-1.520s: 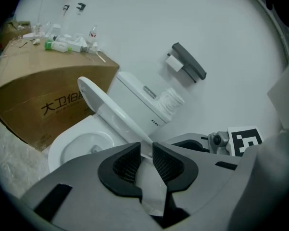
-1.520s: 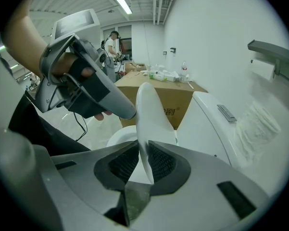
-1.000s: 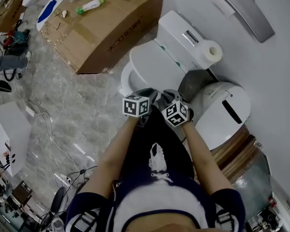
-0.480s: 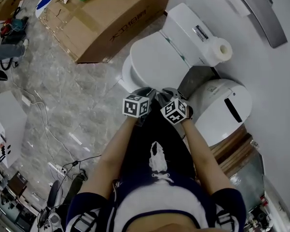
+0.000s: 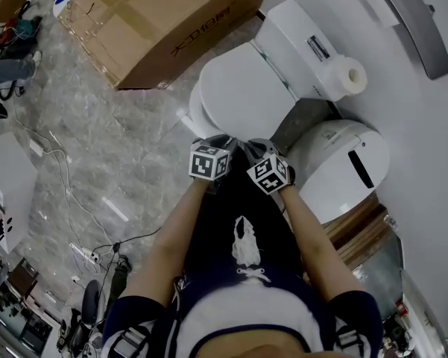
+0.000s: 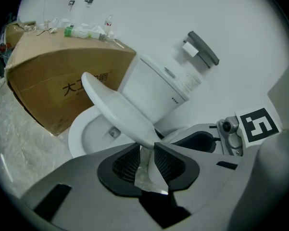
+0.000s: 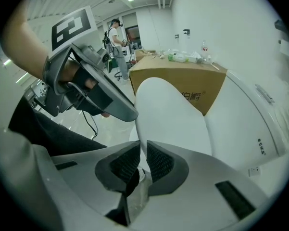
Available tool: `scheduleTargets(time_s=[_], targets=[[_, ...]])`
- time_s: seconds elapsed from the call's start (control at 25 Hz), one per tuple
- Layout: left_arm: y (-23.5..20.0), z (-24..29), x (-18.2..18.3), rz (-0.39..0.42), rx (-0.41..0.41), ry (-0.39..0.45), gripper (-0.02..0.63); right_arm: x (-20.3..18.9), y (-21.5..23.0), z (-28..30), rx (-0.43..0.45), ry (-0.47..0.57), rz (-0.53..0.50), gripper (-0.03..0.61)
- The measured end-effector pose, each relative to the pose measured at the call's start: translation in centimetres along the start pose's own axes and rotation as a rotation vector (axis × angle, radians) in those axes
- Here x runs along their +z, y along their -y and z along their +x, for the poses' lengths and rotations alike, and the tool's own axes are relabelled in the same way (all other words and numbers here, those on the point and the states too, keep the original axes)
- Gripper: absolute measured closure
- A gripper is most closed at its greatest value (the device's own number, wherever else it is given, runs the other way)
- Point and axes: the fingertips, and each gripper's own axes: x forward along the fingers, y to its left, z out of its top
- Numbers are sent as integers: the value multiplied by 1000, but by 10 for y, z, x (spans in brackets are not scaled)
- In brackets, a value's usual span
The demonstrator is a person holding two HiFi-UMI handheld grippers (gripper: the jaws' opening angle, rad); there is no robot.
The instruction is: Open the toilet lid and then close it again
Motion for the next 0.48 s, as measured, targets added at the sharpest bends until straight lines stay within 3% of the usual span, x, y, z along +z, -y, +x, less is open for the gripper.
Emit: scheduleTargets(time_s=[0.48], targets=[[-17,4,-18,39,20,-25,518,2,-7,4,38,24,41,568]])
